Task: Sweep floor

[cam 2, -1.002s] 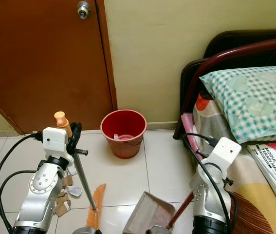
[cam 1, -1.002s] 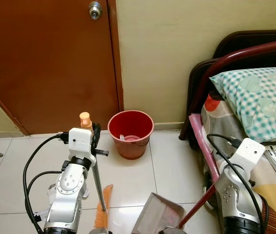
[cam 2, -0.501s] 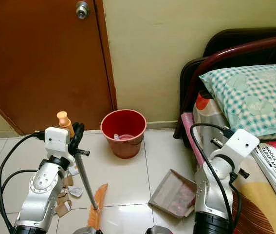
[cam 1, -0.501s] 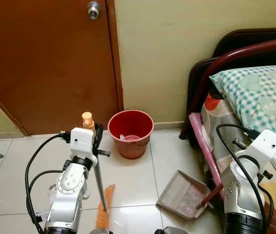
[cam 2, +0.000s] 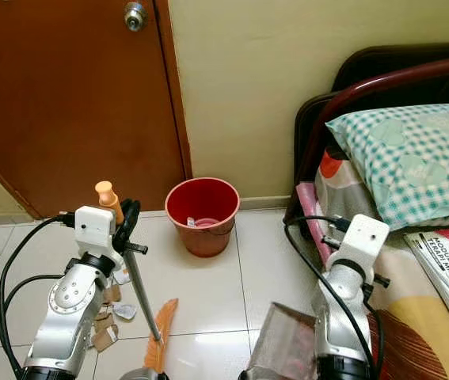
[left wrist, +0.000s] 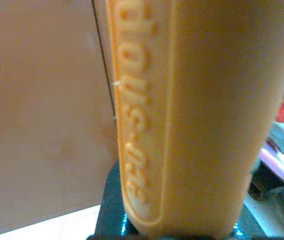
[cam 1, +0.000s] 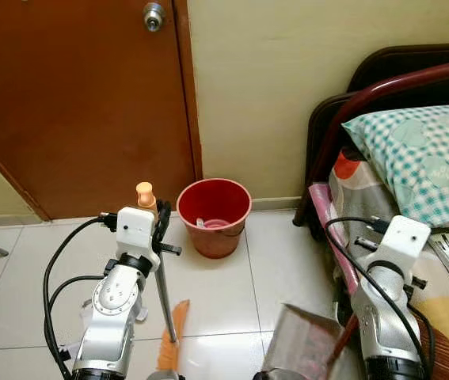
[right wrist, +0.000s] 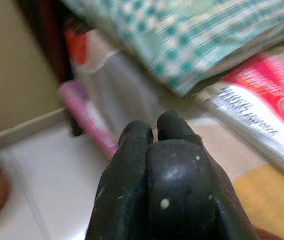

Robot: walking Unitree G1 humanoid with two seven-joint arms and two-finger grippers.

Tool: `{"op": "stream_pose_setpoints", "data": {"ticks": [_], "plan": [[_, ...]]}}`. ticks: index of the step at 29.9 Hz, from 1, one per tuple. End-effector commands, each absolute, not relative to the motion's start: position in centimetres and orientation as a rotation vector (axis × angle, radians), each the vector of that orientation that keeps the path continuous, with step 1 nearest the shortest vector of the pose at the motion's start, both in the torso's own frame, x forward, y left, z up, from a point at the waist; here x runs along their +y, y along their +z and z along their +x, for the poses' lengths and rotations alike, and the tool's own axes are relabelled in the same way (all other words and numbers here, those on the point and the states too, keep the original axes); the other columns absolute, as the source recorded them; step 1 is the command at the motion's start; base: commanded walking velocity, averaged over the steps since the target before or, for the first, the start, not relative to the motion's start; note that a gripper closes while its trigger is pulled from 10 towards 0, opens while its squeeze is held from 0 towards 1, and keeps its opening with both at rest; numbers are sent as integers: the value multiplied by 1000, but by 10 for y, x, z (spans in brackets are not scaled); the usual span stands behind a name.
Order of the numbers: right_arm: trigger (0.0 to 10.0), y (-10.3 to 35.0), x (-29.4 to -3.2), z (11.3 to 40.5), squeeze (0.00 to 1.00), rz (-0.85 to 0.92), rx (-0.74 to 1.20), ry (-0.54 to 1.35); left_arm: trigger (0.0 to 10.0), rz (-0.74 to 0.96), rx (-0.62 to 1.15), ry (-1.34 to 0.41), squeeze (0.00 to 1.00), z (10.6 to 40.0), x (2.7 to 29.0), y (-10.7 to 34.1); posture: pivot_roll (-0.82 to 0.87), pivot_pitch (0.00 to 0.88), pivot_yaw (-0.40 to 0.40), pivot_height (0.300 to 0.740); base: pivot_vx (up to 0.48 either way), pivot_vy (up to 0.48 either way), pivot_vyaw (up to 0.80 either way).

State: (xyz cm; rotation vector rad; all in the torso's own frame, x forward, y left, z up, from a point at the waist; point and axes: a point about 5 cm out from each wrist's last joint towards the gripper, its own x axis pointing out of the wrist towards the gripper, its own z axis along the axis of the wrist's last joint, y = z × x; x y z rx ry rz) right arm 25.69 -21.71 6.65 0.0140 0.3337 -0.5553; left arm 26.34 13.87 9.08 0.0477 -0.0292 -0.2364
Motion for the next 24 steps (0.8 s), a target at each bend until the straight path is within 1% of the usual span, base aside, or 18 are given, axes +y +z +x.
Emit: {"op": "stream_pose_setpoints", "data": {"ticks": [1, 5, 10, 13, 19, 22, 24], "plan": [[10000, 66, -204, 261, 0, 80, 344, -445, 10000, -1, -43, -238, 0, 263, 136, 96, -69, 53, 19, 740, 0, 0, 0], [10000, 68, -199, 265, 0, 102, 315, -346, 10000, -5, -33, -215, 0, 261, 138, 94, -62, 62, 8, 740, 0, 0, 0], [10000, 71, -196, 270, 0, 123, 294, -286, 10000, -3, -36, -209, 0, 261, 138, 96, -57, 67, 3, 740, 0, 0, 0], [10000, 77, -190, 278, 0, 115, 241, -208, 10000, 13, -53, -207, 0, 262, 138, 101, -51, 68, 3, 740, 0, 0, 0], [10000, 91, -179, 287, 0, 162, 137, -145, 10000, 32, -67, -156, 0, 266, 145, 103, -44, 53, 12, 740, 0, 0, 0], [10000, 92, -176, 289, 0, 148, 120, -127, 10000, 27, -71, -161, 0, 269, 142, 104, -49, 42, 8, 740, 0, 0, 0], [10000, 93, -176, 289, 0, 141, 114, -121, 10000, 40, -112, -175, 0, 271, 137, 112, -49, 42, 8, 740, 0, 0, 0]]}}
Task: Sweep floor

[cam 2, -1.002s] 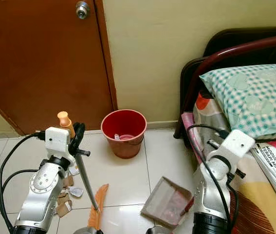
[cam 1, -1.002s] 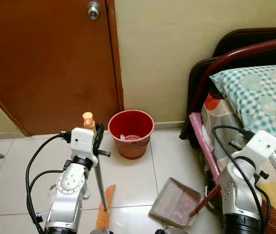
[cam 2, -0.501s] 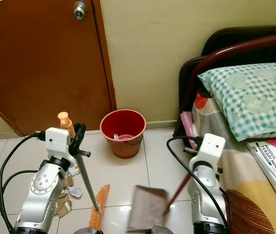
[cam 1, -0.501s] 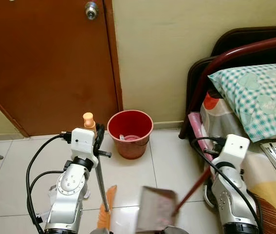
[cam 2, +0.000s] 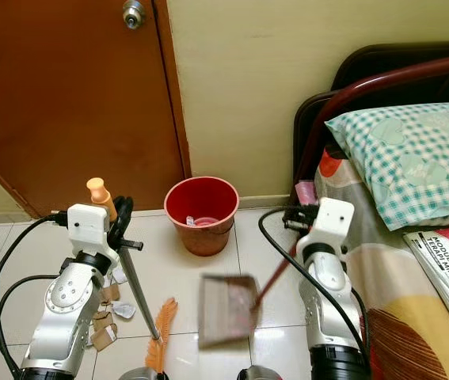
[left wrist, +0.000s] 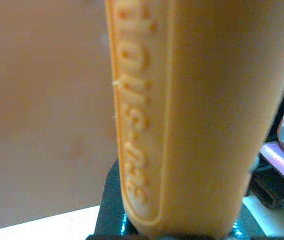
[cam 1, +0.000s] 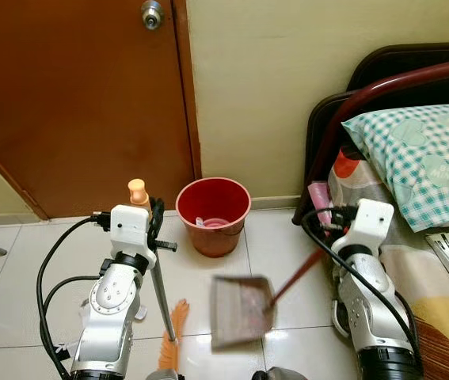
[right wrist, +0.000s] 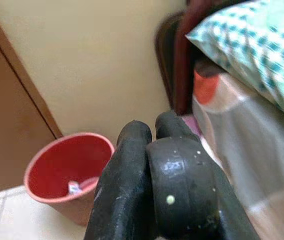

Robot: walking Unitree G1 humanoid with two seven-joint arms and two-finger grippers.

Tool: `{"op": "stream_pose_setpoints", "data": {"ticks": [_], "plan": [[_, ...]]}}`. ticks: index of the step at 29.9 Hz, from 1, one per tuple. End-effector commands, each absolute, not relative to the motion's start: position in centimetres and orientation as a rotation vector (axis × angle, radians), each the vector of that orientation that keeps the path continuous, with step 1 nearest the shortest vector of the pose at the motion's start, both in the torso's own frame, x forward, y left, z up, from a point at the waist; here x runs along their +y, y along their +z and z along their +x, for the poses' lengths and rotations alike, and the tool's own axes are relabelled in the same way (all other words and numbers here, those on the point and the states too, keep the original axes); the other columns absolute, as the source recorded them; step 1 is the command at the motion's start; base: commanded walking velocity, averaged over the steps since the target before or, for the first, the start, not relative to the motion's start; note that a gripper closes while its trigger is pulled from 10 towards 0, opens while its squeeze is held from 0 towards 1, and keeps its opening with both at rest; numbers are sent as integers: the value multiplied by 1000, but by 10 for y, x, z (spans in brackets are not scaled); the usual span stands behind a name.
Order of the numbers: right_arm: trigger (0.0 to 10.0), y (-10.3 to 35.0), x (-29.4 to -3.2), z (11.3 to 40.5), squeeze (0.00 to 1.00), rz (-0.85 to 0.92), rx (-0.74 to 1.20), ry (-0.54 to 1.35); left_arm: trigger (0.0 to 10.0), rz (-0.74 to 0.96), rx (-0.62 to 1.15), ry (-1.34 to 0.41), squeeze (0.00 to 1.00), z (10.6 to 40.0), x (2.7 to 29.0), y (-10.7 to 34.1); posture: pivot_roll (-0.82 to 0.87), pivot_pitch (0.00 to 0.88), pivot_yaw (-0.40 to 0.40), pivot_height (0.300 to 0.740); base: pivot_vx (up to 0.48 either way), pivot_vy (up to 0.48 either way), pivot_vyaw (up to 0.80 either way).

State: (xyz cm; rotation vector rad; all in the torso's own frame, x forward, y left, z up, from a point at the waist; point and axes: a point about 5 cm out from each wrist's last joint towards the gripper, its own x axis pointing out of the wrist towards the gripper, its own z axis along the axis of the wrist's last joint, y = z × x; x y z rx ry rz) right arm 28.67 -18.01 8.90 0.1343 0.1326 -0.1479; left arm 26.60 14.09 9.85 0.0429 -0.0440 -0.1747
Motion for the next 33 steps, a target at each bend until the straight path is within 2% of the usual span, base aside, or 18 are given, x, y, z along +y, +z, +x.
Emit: {"op": "stream_pose_setpoints", "data": {"ticks": [1, 5, 13, 22, 33], "plan": [[10000, 92, -177, 289, 0, 134, 113, -121, 10000, 55, -130, -180, 0, 271, 136, 115, -49, 42, 8, 740, 0, 0, 0], [10000, 90, -182, 289, 0, 126, 113, -133, 10000, 101, -223, -155, 0, 273, 134, 135, -45, 45, -3, 740, 0, 0, 0], [10000, 90, -178, 291, 0, 105, 103, -107, 10000, 112, -290, -146, 0, 278, 135, 155, -39, 49, -12, 740, 0, 0, 0], [10000, 89, -181, 290, 0, 83, 100, -104, 10000, 204, -396, -48, 0, 282, 150, 177, -40, 52, -17, 740, 0, 0, 0], [10000, 86, -186, 287, 0, 79, 107, -117, 10000, 308, -400, 30, 0, 288, 177, 183, -38, 57, -17, 740, 0, 0, 0]]}}
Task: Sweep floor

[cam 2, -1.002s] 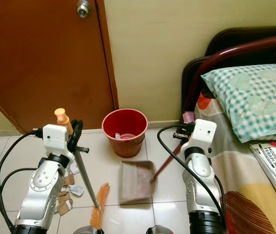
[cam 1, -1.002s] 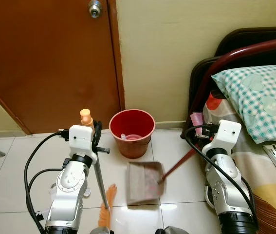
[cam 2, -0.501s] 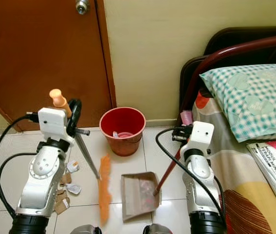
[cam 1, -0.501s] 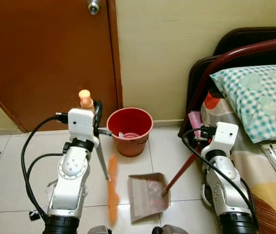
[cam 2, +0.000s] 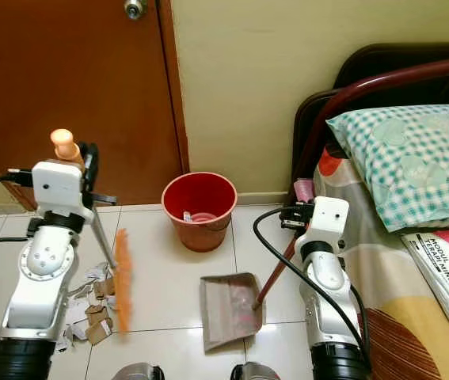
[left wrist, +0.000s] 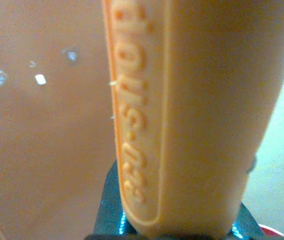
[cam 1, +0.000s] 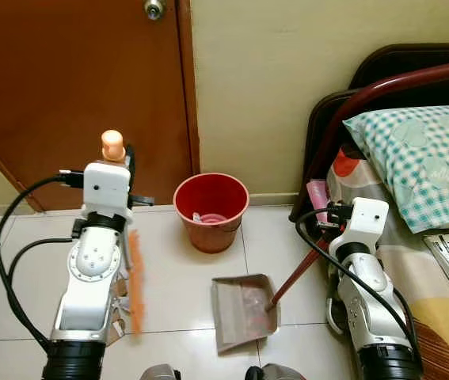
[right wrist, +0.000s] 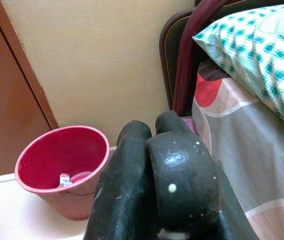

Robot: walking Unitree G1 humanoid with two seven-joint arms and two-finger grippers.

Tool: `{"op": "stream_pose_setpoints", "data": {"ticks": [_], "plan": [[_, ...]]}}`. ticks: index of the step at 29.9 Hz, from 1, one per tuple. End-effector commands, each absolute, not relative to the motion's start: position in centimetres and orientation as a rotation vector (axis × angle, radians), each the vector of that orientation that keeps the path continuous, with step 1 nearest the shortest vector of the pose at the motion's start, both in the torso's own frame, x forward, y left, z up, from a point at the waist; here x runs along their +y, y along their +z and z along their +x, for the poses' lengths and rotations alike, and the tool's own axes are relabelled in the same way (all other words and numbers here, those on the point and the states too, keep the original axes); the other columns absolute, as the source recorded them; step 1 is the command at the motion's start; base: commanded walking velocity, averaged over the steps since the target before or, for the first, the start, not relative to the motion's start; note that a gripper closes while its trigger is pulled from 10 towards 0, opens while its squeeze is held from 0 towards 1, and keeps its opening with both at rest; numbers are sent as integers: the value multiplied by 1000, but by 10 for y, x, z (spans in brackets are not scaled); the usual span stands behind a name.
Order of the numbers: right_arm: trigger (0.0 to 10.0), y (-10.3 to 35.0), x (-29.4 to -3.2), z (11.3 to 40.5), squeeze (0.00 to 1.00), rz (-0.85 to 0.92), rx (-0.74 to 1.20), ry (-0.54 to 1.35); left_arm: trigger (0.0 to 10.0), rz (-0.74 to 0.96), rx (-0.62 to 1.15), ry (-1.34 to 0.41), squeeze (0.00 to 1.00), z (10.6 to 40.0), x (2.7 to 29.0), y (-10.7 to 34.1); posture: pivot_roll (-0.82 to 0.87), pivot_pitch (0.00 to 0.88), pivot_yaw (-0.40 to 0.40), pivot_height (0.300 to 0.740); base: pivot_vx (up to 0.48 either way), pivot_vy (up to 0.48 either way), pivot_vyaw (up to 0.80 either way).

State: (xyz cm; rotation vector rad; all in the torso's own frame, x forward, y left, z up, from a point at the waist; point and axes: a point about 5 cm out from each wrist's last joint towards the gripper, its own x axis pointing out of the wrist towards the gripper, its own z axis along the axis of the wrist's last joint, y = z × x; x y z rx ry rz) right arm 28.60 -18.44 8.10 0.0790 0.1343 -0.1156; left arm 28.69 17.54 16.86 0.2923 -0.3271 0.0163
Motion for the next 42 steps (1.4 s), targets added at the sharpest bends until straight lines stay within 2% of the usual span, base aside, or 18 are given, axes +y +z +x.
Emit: {"op": "stream_pose_setpoints", "data": {"ticks": [1, 4, 16, 25, 30, 33, 42], "plan": [[10000, 85, -186, 287, 0, 78, 108, -117, 10000, 322, -388, 38, 0, 289, 181, 181, -37, 58, -20, 740, 0, 0, 0], [10000, 86, -187, 287, 0, 72, 108, -112, 10000, 385, -365, 33, 0, 289, 186, 175, -38, 61, -22, 740, 0, 0, 0], [10000, 91, -198, 285, 0, 73, 92, -140, 10000, 385, -263, 28, 0, 296, 199, 148, -64, 85, -21, 740, 0, 0, 0], [10000, 90, -192, 283, 0, 95, 97, -141, 10000, 367, -187, -11, 0, 320, 197, 131, -73, 90, -18, 740, 0, 0, 0], [10000, 91, -195, 283, 0, 94, 94, -151, 10000, 327, -153, -65, 0, 327, 186, 121, -78, 92, -14, 740, 0, 0, 0], [10000, 90, -197, 282, 0, 93, 98, -160, 10000, 325, -168, -126, 0, 327, 170, 119, -81, 97, -9, 740, 0, 0, 0], [10000, 91, -194, 284, 0, 130, 102, -164, 10000, 296, -153, -233, 0, 306, 144, 103, -72, 108, -10, 740, 0, 0, 0]]}}
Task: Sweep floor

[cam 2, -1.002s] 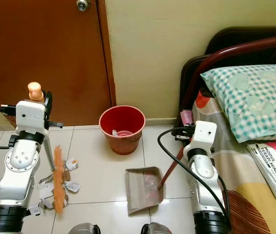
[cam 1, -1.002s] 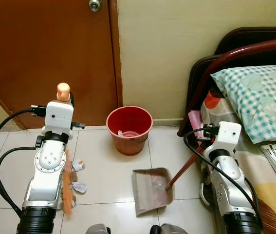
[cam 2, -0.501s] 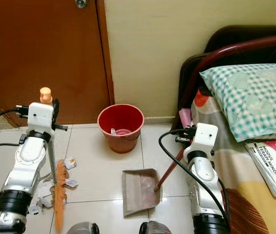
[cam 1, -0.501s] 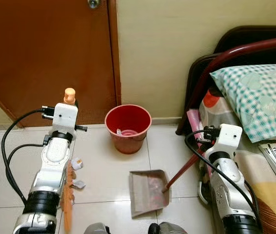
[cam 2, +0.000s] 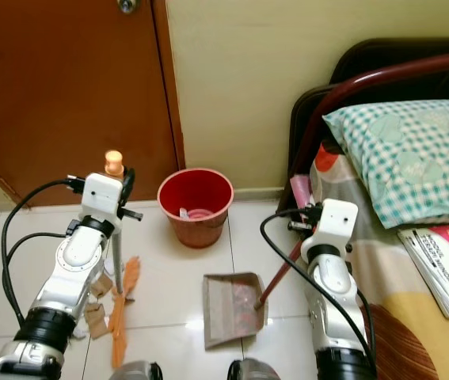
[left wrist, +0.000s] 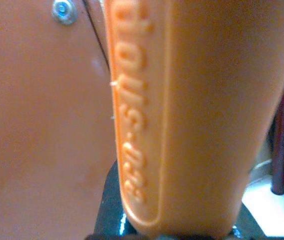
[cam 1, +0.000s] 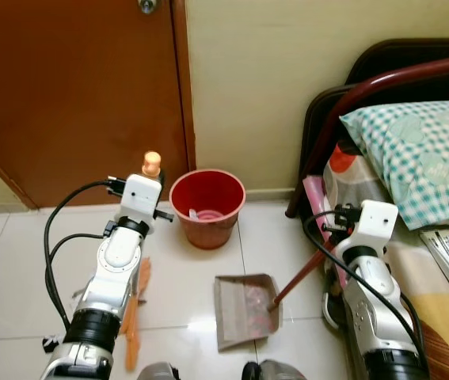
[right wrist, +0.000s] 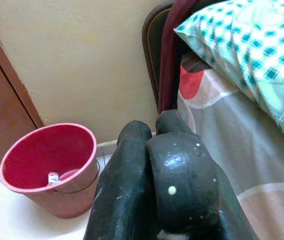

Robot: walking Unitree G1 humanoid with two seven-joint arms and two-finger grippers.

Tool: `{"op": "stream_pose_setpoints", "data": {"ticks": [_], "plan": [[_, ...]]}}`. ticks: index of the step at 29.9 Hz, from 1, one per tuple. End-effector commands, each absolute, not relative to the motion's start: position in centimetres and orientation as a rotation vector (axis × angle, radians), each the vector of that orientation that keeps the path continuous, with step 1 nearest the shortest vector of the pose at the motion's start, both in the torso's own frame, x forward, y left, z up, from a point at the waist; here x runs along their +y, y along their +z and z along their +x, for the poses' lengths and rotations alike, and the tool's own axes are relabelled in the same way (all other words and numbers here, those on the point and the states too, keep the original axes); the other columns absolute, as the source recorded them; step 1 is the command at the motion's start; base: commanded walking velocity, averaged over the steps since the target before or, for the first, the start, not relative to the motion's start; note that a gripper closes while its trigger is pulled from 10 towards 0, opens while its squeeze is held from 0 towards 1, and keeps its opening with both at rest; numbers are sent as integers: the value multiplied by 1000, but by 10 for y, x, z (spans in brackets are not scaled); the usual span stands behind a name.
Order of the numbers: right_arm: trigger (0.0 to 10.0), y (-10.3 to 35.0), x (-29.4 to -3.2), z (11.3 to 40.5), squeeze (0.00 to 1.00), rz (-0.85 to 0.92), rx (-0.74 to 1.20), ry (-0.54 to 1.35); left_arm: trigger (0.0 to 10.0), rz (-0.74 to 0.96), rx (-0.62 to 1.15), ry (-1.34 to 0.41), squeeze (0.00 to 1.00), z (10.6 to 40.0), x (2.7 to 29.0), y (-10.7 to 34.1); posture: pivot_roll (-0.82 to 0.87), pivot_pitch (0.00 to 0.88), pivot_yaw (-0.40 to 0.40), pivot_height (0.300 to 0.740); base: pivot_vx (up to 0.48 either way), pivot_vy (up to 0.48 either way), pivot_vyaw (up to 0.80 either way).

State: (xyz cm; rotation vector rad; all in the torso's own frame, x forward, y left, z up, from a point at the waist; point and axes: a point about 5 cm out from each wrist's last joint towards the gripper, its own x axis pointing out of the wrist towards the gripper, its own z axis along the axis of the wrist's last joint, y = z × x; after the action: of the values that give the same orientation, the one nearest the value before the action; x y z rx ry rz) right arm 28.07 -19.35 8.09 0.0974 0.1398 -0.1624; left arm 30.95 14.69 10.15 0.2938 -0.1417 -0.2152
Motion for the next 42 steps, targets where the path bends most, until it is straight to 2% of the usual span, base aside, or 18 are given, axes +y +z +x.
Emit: {"op": "stream_pose_setpoints", "data": {"ticks": [1, 8, 16, 23, 30, 35, 42], "plan": [[10000, 91, -194, 284, 0, 133, 102, -164, 10000, 295, -150, -239, 0, 305, 143, 101, -72, 108, -10, 740, 0, 0, 0], [10000, 91, -198, 287, 0, 50, 113, -188, 10000, 205, -141, -308, 0, 292, 115, 95, -72, 109, -12, 740, 0, 0, 0], [10000, 83, -207, 284, 0, -40, 167, -257, 10000, 110, -171, -492, 0, 278, 74, 104, -75, 111, -18, 740, 0, 0, 0], [10000, 83, -206, 285, 0, -45, 177, -256, 10000, 54, -186, -573, 0, 274, 59, 115, -72, 125, -28, 740, 0, 0, 0], [10000, 81, -203, 284, 0, -49, 183, -249, 10000, -89, -175, -628, 0, 275, 46, 133, -71, 120, -30, 740, 0, 0, 0], [10000, 82, -200, 286, 0, -44, 181, -243, 10000, -127, -171, -746, 0, 268, 29, 148, -73, 116, -22, 740, 0, 0, 0], [10000, 80, -198, 286, 0, -41, 188, -236, 10000, -159, -247, -720, 0, 271, 29, 174, -72, 114, -21, 740, 0, 0, 0]]}}
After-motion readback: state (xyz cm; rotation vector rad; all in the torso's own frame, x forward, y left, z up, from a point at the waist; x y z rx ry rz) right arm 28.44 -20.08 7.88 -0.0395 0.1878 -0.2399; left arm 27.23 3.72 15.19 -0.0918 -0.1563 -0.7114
